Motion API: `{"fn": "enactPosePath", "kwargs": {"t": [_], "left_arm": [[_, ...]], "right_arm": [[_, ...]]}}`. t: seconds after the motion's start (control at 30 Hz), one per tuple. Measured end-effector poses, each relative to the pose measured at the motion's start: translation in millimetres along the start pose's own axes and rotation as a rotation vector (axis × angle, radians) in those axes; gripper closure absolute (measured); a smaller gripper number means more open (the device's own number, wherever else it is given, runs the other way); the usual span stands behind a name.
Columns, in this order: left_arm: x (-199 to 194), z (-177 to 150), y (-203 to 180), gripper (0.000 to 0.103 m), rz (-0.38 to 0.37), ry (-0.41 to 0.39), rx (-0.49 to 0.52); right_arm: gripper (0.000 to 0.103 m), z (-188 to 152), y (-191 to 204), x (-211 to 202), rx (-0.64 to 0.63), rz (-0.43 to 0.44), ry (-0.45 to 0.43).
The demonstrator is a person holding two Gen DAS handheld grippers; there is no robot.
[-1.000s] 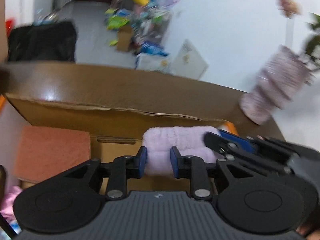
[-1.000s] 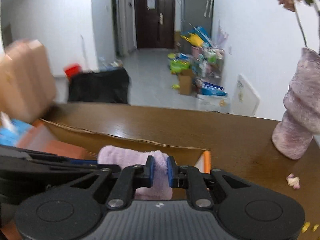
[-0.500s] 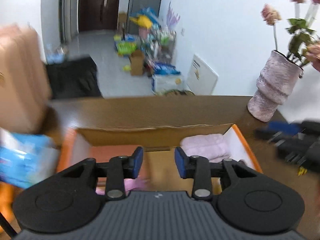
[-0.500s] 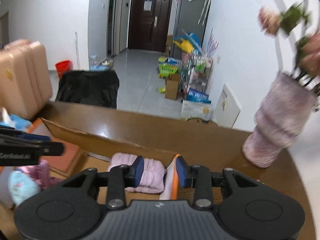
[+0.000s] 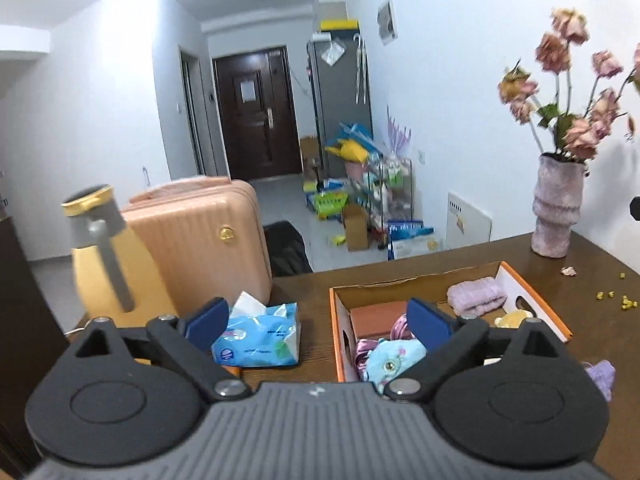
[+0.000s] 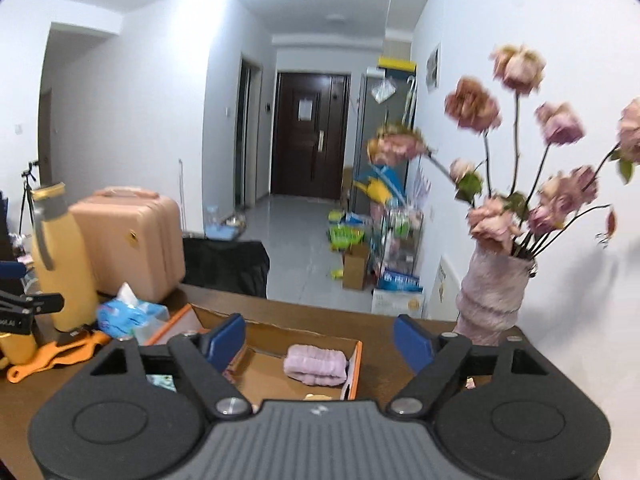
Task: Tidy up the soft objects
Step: 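Withdraw both grippers from the box toward the purple drawstring pouch, then close both grippers on the purple drawstring pouch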
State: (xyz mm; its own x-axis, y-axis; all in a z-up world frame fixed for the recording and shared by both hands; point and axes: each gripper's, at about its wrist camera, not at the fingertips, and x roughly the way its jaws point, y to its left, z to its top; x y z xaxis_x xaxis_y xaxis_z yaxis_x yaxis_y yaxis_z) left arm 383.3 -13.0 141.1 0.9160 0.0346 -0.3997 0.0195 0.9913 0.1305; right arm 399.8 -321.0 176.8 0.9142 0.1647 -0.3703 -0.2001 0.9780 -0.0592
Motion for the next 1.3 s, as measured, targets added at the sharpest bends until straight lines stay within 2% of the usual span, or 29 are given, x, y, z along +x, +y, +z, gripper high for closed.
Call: {"fn": "enactPosePath", "kwargs": {"t": [0.13,0.2,0.27,0.4,0.5,0.57,0.63,0.73,0.8,1.07,1.17,1.3], "left_arm": [[-38,-15,4,0.002,0.0,-0.038,-0.024],[-62,-33,8,0.0,0.002,-0.086,-0.046],[-82,-60,7,0.0,-0.023,-0.139,-0.027],[-113,-124,-2,0.0,0.013,-0.156,0.018],[-137,-171,-8,0.0,0.012,-0.143,-0.035],[-151,-195,-9,0.0,-0.025,-0.124,-0.077],[-156,-214,-13,0.0,-0.068,-0.102,-0.073],[-150,-218,-20,0.0,-0.053,-0.058,-0.029],[-145,-214,-21,0.0,-0.064,-0.059,-0.035],[-119,-210,-36,0.0,-0.078,-0.009,-0.032],[-98,-204,-53,0.0,-0.132,0.027,-0.031],[-59,-187,-92,0.0,-0.296,0.067,-0.02]], "right_arm": [[0.019,-18,10,-36,0.029,0.006,-0.047],[0.019,-43,14,-64,0.062,0.023,-0.112],[0.017,-72,19,-92,0.091,0.046,-0.166],[0.014,-132,40,-140,0.083,0.041,-0.236],[0.011,-176,52,-167,0.084,0.037,-0.26],[0.011,-205,54,-182,0.138,0.064,-0.245],[0.01,-225,56,-192,0.149,0.091,-0.228],[0.01,-238,60,-192,0.101,0.057,-0.153],[0.01,-240,61,-193,0.075,0.018,-0.154],[0.01,-248,40,-168,0.154,0.005,-0.103],[0.011,-250,27,-143,0.188,-0.016,-0.058],[0.012,-246,4,-100,0.209,-0.044,0.001]]}}
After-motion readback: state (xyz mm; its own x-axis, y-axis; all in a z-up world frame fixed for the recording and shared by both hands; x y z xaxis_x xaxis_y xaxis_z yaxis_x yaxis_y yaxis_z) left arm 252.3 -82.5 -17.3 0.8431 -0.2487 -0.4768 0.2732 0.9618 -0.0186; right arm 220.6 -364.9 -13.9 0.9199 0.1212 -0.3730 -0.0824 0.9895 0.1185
